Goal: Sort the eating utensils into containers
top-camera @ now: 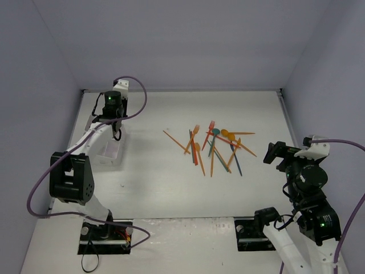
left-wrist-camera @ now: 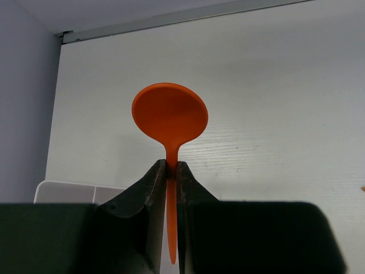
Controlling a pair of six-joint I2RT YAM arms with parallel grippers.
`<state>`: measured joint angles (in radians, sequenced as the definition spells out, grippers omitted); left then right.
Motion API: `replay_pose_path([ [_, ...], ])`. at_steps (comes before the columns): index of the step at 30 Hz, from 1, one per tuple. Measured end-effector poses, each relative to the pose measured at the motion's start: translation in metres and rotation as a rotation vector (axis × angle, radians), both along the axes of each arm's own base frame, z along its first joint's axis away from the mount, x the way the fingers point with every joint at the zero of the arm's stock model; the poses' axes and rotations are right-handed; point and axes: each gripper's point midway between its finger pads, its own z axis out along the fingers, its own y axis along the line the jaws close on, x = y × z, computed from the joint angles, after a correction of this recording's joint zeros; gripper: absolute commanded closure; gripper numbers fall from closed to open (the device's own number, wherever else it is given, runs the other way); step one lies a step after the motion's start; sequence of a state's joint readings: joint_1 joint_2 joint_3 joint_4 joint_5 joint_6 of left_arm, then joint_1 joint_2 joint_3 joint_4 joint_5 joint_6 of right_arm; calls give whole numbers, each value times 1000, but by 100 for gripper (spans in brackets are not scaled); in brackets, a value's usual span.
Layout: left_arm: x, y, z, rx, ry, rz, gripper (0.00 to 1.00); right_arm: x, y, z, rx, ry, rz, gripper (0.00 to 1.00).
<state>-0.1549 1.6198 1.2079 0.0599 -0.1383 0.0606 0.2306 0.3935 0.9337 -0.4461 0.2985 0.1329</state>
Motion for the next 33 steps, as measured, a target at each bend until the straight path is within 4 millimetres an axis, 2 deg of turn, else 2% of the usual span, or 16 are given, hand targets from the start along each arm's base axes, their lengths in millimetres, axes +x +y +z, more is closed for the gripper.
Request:
replay_pose_path([
  [4,11,13,-16,-1,12,7,100,0,0,0,1,0,0,0],
  [10,11,13,-43,-16,50,-7,99,0,0,0,1,1,0,0],
  [15,-1,14,-65,-21,90,4,73,2,1,-1,-1,8,0,0],
  [16,-2,15,-66,-22,92,6,67,2,1,-2,-1,10,0,0],
  [18,-3,15,-68,-24,92,10,61,3,1,-2,-2,13,0,0],
  [22,-8,16,-67,-27,87,12,39,4,1,-3,-3,18,1,0],
  [25,-15,17,-64,-31,84,17,28,5,2,-5,-7,27,7,0],
  [27,-19,17,-57,-39,72,21,25,8,4,-7,-10,41,13,0],
  [30,-26,17,-32,-73,40,43,22,18,7,-16,-20,89,20,0],
  [33,-31,15,8,-120,-6,72,21,32,12,-30,-35,165,24,0],
])
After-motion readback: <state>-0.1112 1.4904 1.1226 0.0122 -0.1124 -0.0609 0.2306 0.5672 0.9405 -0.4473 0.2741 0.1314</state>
